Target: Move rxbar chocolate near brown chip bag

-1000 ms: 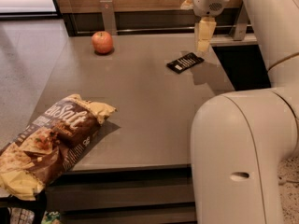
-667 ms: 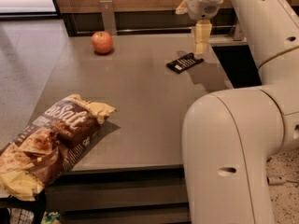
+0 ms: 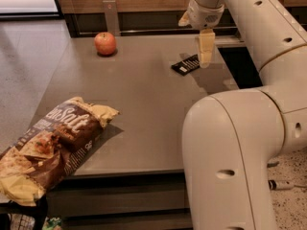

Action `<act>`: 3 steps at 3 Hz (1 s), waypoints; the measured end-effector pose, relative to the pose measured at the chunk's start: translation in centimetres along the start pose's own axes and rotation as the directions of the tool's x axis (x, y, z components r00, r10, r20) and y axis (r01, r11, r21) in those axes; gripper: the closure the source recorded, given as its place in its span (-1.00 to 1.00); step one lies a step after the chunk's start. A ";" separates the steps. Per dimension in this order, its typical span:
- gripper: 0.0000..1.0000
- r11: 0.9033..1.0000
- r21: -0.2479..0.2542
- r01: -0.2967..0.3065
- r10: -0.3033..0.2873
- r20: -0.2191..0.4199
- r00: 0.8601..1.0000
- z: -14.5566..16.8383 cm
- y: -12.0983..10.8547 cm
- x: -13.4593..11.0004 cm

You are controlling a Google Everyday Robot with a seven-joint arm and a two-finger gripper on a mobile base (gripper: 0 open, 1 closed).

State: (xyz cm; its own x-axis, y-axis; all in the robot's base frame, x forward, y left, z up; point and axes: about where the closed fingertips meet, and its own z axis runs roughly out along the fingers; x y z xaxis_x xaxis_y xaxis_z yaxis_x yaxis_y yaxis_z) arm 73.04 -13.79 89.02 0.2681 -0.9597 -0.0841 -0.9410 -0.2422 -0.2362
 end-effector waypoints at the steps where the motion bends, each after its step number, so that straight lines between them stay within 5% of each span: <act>1: -1.00 0.999 -0.037 -0.006 0.006 -0.002 1.000 2.0 0.4 0.9; 3: -1.00 1.000 0.028 0.000 -0.001 0.009 1.000 3.0 -1.6 0.7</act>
Offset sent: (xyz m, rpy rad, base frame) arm 0.0016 -0.0060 -0.0172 -0.0092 0.0311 -0.0025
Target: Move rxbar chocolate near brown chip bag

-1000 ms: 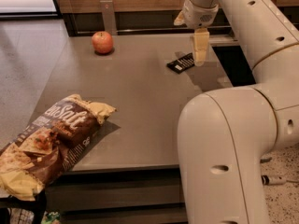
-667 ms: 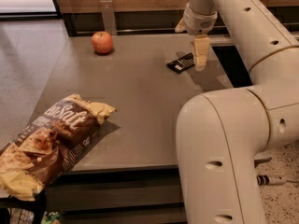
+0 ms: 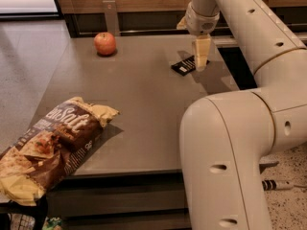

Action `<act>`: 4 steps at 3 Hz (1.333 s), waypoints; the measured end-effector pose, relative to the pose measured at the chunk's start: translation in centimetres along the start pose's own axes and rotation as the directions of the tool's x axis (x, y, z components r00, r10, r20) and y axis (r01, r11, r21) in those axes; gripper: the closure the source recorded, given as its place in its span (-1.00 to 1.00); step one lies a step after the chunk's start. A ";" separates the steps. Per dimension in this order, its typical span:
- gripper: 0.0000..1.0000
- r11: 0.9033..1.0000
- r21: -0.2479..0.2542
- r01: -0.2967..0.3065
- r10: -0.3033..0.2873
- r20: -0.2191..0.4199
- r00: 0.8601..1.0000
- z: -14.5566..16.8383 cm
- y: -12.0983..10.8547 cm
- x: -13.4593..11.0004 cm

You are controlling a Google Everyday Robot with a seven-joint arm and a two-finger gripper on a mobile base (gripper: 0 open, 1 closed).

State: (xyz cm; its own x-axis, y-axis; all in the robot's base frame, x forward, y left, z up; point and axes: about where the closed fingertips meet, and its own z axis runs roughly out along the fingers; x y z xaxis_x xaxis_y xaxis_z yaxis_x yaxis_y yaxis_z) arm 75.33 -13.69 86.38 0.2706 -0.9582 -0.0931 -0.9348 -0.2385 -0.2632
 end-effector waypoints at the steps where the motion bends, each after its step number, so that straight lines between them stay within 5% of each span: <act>1: -1.00 0.999 -0.007 0.039 -0.038 0.046 0.998 2.1 -0.2 -0.2; 2: -0.98 0.995 -0.042 0.093 -0.088 0.119 0.989 5.1 0.6 -0.4; 4: -0.10 0.991 -0.067 0.113 -0.103 0.132 0.986 5.4 1.1 -0.5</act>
Offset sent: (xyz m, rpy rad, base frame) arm 0.0054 0.0015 -0.0586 0.1056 0.1334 0.1823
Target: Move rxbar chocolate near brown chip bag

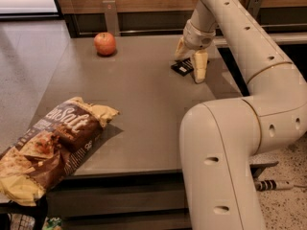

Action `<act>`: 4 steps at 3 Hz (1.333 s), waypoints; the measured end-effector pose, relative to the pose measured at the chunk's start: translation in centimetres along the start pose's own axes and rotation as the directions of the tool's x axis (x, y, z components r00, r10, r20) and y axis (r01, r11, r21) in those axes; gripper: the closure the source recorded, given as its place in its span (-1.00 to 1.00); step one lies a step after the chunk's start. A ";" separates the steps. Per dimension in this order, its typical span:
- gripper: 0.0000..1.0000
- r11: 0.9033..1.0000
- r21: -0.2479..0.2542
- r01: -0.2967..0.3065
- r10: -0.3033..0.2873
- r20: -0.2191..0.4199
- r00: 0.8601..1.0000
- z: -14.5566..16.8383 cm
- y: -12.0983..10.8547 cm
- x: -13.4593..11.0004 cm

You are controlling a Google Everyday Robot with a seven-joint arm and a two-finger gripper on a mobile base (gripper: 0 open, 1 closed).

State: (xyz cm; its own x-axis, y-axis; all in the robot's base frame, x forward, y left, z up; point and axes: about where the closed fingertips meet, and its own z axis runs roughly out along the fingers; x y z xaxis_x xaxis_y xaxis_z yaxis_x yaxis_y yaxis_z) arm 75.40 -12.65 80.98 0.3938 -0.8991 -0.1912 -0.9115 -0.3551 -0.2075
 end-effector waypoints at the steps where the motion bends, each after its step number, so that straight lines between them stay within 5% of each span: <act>1: 0.53 1.000 0.000 0.000 0.000 0.000 1.000 -0.6 -0.1 -0.2; 2: 0.93 1.000 0.005 0.001 -0.001 -0.001 1.000 -1.3 -0.2 -0.3; 4: 1.00 1.000 0.023 0.000 0.000 -0.003 1.000 -1.5 -0.7 -0.3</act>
Offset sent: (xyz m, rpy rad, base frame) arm -0.0002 0.0000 0.0045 0.0000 -0.0001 -0.0001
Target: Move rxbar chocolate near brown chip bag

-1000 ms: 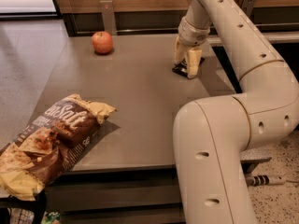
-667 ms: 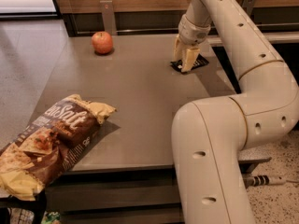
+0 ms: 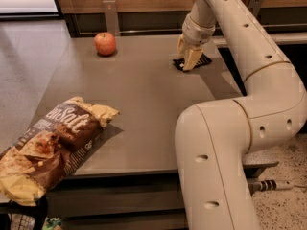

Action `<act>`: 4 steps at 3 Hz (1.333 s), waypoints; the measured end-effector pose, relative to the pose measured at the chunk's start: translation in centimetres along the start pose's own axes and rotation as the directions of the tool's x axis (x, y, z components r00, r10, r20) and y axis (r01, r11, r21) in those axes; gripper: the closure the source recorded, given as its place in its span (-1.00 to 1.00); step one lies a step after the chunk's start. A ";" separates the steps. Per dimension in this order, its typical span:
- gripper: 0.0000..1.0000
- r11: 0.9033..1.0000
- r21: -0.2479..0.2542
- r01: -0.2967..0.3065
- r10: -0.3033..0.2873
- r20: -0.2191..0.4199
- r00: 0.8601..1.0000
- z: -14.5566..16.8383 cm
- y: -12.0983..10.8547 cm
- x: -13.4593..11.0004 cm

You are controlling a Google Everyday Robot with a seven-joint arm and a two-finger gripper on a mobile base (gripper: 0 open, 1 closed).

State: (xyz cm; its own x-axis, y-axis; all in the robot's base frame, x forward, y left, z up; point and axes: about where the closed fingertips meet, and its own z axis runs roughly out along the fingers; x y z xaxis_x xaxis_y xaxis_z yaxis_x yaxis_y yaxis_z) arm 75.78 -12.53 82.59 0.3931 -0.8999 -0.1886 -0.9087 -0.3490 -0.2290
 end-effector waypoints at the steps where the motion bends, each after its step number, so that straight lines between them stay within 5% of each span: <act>1: 1.00 1.000 0.000 0.000 0.000 0.000 1.000 0.0 0.0 0.0; 4: 1.00 1.000 -0.014 -0.025 0.024 -0.037 0.999 -1.2 0.7 0.4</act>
Offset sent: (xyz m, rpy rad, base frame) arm -0.0602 -0.0572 0.0489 -0.2074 0.1574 -0.1017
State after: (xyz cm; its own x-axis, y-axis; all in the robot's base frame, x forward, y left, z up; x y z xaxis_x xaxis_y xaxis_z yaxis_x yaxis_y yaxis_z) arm 75.15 -13.46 83.51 0.3656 -0.9172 -0.1582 -0.9200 -0.3304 -0.2106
